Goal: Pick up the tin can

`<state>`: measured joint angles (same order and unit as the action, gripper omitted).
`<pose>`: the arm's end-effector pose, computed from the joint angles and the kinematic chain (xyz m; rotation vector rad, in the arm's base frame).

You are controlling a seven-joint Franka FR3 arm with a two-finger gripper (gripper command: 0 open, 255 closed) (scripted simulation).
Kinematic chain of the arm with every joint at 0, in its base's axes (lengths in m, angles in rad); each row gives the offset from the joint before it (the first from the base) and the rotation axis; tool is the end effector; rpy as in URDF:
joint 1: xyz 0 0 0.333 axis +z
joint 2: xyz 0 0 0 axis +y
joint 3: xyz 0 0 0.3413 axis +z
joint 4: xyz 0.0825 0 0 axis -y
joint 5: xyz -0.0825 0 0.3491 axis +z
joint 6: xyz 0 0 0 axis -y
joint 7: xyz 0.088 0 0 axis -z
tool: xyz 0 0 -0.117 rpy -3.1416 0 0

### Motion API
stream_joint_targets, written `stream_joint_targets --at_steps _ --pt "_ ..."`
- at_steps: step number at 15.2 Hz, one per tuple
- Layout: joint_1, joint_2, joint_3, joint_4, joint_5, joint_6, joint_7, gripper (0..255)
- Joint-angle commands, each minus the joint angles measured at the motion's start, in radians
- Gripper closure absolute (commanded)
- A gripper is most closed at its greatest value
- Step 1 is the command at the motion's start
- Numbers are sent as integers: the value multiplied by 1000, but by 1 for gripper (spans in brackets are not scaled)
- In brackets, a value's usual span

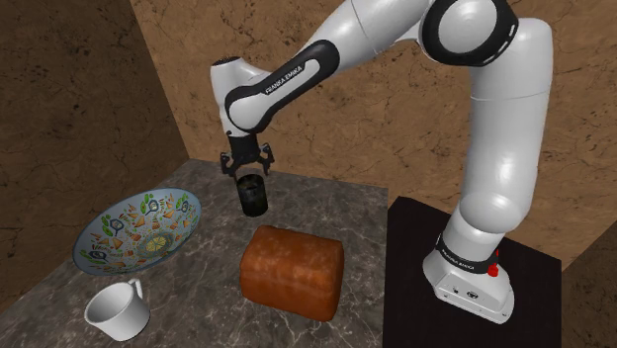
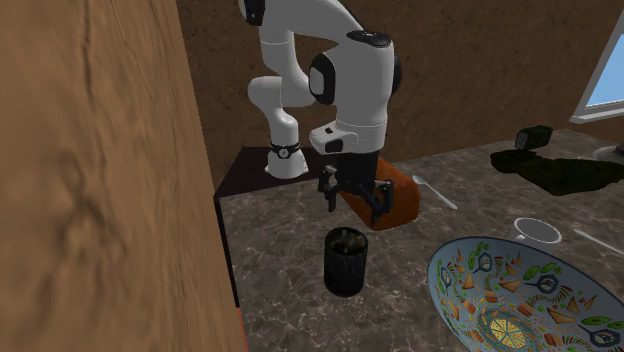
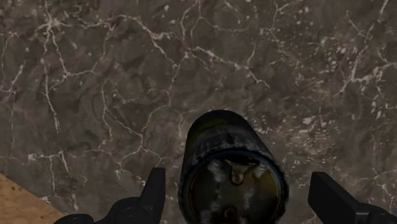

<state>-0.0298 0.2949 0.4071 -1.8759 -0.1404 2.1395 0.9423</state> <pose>0.5628 0.1968 0.3997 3.0378 -0.7828 -0.0024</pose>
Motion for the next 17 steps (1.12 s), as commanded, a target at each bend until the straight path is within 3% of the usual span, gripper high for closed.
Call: stream_joint_targets --at_steps 1,9,10,17 --pt "9 33 -5 14 -12 16 23 0" --pt "17 79 -17 -16 -38 88 40 0" --pt "16 77 -16 -18 -37 89 39 255" --pt "16 77 -16 -17 -37 88 39 255"
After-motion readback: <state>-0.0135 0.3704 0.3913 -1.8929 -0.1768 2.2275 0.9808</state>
